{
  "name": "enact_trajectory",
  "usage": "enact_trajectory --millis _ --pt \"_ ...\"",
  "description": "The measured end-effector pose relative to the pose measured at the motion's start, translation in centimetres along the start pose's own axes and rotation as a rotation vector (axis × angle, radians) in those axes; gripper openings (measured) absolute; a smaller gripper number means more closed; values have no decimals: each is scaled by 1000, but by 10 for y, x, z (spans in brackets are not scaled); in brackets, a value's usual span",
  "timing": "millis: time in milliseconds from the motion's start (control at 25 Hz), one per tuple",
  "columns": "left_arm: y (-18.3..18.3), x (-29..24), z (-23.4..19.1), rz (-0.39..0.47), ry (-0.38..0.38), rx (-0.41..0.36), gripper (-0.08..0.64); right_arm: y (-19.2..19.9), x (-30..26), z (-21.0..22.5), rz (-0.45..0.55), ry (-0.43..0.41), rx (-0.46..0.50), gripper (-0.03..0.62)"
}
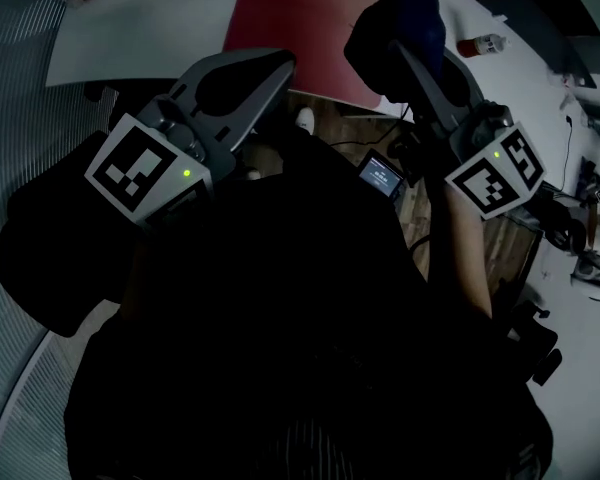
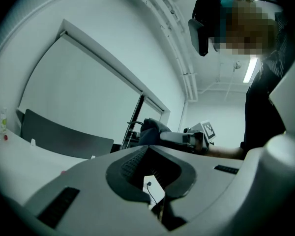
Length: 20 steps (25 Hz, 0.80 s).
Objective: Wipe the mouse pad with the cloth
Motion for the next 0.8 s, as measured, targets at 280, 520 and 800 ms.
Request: enact_trajectory --millis 280,520,800 --pt "-41 -44 -43 123 -167 18 8 -36 -4 46 -63 -120 -3 63" --pt "-41 53 62 -32 -146 13 8 3 30 -75 -121 -220 3 63" --pt "3 -23 53 -246 -130 60 8 8 44 22 -155 -176 -144 63"
Point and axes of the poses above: the fingertips, and each gripper's own axes: x backward along the fingers, z to its right, y out of its underside, the point moved 2 cm from there along x, backward along the fingers, and after that the axes turned 11 degrees about -x, right-handed, at the moved point
